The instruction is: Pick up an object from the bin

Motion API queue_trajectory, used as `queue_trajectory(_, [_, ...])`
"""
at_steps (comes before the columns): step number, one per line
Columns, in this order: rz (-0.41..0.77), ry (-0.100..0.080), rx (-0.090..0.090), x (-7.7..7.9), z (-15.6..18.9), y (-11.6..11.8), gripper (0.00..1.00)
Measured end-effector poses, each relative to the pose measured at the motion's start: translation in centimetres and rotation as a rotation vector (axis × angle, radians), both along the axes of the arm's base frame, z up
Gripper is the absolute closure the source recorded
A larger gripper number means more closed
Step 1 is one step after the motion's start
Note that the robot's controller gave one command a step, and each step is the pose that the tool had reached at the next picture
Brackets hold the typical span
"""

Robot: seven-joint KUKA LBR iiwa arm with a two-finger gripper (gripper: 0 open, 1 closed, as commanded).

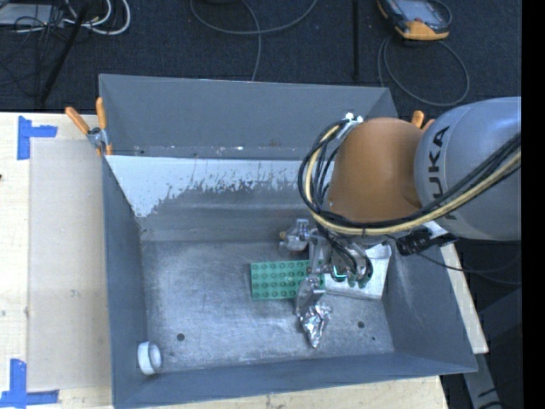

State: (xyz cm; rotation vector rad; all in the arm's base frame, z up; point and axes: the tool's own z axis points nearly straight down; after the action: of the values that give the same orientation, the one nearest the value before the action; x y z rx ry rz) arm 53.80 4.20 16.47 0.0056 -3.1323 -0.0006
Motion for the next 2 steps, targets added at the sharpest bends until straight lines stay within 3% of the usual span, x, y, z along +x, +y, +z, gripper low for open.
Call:
queue_trajectory(1, [0.023,-0.013,0.001,0.62,-9.47,-2.03,0.0])
queue_trajectory(2, [0.022,-0.012,0.001,0.66,-9.13,-2.04,1.0])
